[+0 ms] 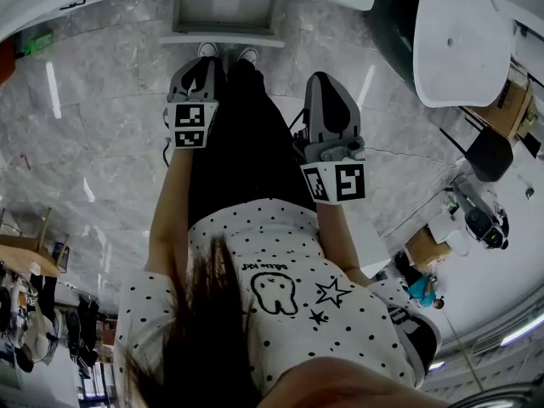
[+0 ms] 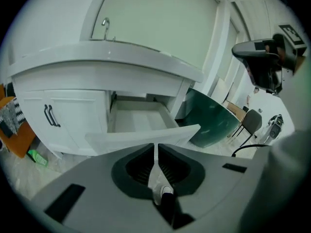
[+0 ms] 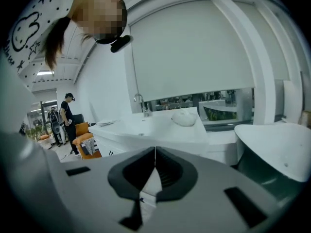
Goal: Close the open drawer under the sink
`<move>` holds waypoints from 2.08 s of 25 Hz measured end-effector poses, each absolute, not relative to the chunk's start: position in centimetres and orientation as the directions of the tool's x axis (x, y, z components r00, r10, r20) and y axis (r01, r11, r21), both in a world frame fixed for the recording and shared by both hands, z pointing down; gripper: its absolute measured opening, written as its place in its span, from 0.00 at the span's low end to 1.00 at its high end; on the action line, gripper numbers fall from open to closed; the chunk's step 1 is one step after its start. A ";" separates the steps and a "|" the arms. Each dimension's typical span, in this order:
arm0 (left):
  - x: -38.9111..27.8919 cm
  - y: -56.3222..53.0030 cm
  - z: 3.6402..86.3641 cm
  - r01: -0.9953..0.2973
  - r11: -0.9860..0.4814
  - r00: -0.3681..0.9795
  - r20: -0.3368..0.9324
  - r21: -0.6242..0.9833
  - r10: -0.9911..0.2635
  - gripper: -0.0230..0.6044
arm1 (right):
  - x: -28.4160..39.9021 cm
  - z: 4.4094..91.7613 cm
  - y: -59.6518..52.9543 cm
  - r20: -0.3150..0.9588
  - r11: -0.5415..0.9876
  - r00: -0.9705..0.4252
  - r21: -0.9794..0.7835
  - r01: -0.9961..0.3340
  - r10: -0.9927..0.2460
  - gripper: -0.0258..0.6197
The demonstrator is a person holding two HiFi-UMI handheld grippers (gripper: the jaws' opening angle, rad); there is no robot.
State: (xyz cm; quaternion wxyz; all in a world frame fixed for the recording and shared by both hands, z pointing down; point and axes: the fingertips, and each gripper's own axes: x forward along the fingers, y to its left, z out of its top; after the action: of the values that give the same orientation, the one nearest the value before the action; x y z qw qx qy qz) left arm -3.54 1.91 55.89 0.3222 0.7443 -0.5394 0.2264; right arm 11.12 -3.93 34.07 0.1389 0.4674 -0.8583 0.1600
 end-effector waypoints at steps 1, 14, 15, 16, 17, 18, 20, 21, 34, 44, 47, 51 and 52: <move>-3.6 1.8 57.1 -0.949 -0.202 0.314 0.693 0.240 -0.650 0.05 | 11.2 34.7 -3.8 0.397 0.507 -0.519 -0.145 -0.850 -0.757 0.06; -3.2 1.0 67.9 -0.945 -0.133 0.318 0.750 0.298 -0.580 0.20 | 8.8 39.4 -2.5 0.448 0.473 -0.509 -0.199 -0.858 -0.735 0.06; -3.1 1.0 68.2 -0.944 -0.140 0.324 0.751 0.300 -0.575 0.20 | 8.7 39.7 -2.3 0.457 0.468 -0.504 -0.198 -0.861 -0.733 0.06; -2.9 0.8 68.6 -0.942 -0.147 0.329 0.751 0.300 -0.573 0.20 | 8.7 40.1 -2.3 0.465 0.468 -0.500 -0.191 -0.863 -0.731 0.06; -2.8 0.5 69.0 -0.942 -0.154 0.331 0.748 0.299 -0.575 0.20 | 8.7 40.5 -2.4 0.473 0.473 -0.496 -0.177 -0.863 -0.728 0.06; -2.7 0.2 69.2 -0.942 -0.160 0.332 0.744 0.296 -0.579 0.20 | 8.6 41.0 -2.5 0.480 0.480 -0.494 -0.161 -0.862 -0.725 0.06; -2.5 -0.4 69.5 -0.942 -0.173 0.334 0.738 0.289 -0.587 0.20 | 8.5 41.7 -2.6 0.491 0.490 -0.489 -0.138 -0.860 -0.720 0.06; -2.4 -0.7 69.6 -0.941 -0.183 0.337 0.736 0.285 -0.587 0.20 | 8.4 41.9 -2.7 0.495 0.489 -0.486 -0.135 -0.862 -0.720 0.06; -1.4 -2.0 72.1 -0.933 -0.218 0.361 0.738 0.287 -0.570 0.22 | 7.5 43.6 -2.5 0.518 0.449 -0.461 -0.158 -0.879 -0.721 0.06; -1.3 -2.0 72.1 -0.934 -0.238 0.355 0.742 0.265 -0.568 0.22 | 7.4 44.0 -2.2 0.523 0.434 -0.454 -0.171 -0.885 -0.721 0.06; -1.4 -2.0 72.0 -0.935 -0.238 0.354 0.743 0.263 -0.568 0.22 | 7.4 44.0 -2.2 0.524 0.431 -0.453 -0.174 -0.886 -0.721 0.06; -1.5 -2.0 71.9 -0.936 -0.237 0.350 0.747 0.259 -0.566 0.22 | 7.4 44.0 -2.2 0.525 0.432 -0.456 -0.178 -0.884 -0.718 0.06; -1.5 -2.0 71.9 -0.936 -0.237 0.350 0.747 0.260 -0.565 0.22 | 7.4 44.0 -2.2 0.526 0.432 -0.457 -0.179 -0.884 -0.717 0.06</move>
State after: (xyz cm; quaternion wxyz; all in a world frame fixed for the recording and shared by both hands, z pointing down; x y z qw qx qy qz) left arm -1.49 -2.04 71.89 0.3540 0.7415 -0.5063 0.2619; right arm 7.39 -2.23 43.98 0.1895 0.4852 -0.8248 0.2200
